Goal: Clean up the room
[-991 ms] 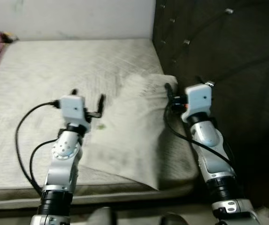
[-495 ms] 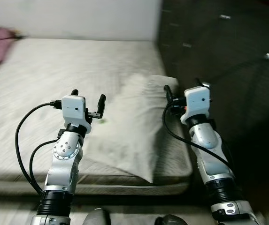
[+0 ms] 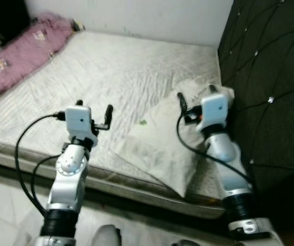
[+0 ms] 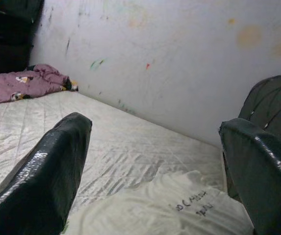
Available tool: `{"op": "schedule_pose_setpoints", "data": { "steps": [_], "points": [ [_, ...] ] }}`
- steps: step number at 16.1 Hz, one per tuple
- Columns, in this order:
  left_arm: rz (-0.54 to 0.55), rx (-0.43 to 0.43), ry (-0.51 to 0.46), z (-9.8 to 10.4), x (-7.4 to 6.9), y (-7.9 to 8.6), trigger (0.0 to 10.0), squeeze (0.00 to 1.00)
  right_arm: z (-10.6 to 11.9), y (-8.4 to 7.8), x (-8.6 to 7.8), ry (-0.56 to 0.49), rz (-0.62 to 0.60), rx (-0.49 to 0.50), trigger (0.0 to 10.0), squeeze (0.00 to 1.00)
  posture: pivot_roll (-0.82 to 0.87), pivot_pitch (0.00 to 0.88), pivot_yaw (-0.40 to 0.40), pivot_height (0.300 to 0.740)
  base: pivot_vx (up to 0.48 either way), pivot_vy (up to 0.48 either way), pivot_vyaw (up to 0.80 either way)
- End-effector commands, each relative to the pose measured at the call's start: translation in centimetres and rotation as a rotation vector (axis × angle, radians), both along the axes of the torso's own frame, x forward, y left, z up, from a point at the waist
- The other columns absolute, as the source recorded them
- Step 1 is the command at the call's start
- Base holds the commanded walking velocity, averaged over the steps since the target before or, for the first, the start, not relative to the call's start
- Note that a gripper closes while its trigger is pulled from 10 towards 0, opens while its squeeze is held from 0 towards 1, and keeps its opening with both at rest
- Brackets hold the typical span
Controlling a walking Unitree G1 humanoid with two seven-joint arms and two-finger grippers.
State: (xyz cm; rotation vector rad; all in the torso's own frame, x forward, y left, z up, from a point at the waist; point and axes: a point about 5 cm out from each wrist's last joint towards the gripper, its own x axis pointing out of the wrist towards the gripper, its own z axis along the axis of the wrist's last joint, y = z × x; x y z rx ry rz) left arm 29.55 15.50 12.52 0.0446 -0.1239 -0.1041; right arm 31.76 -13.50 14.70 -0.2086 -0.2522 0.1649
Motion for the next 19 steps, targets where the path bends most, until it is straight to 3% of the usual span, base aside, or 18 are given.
{"op": "schedule_pose_setpoints", "data": {
  "steps": [1, 7, 14, 19],
  "points": [
    [-0.013, 0.0, -0.018, 0.5, 0.3, -0.1, 10.0, 0.0, 0.5, -0.2, 0.2, -0.016, 0.001, 0.002, 10.0, 0.0, -0.03, 0.0, 0.007, 0.74, 0.0, 0.0, 0.0],
    [-0.02, 0.004, -0.013, 0.3, 0.1, -0.2, 10.0, 0.0, 0.3, -0.4, 0.1, -0.005, -0.012, 0.014, 10.0, 0.0, -0.03, 0.0, 0.006, 0.74, 0.0, 0.0, 0.0],
    [0.043, -0.021, 0.027, -0.5, -0.9, 0.7, 10.0, 0.0, -1.0, -1.0, -1.0, 0.042, -0.043, 0.029, 10.0, 0.0, -0.02, 0.0, 0.006, 0.74, 0.0, 0.0, -0.8],
    [0.074, -0.007, 0.041, -0.9, -1.6, 1.2, 10.0, 0.0, -2.5, -2.6, -2.5, 0.099, -0.129, 0.083, 10.0, 0.0, -0.02, 0.0, 0.026, 0.74, 0.0, 0.0, -0.61]
  ]
}}
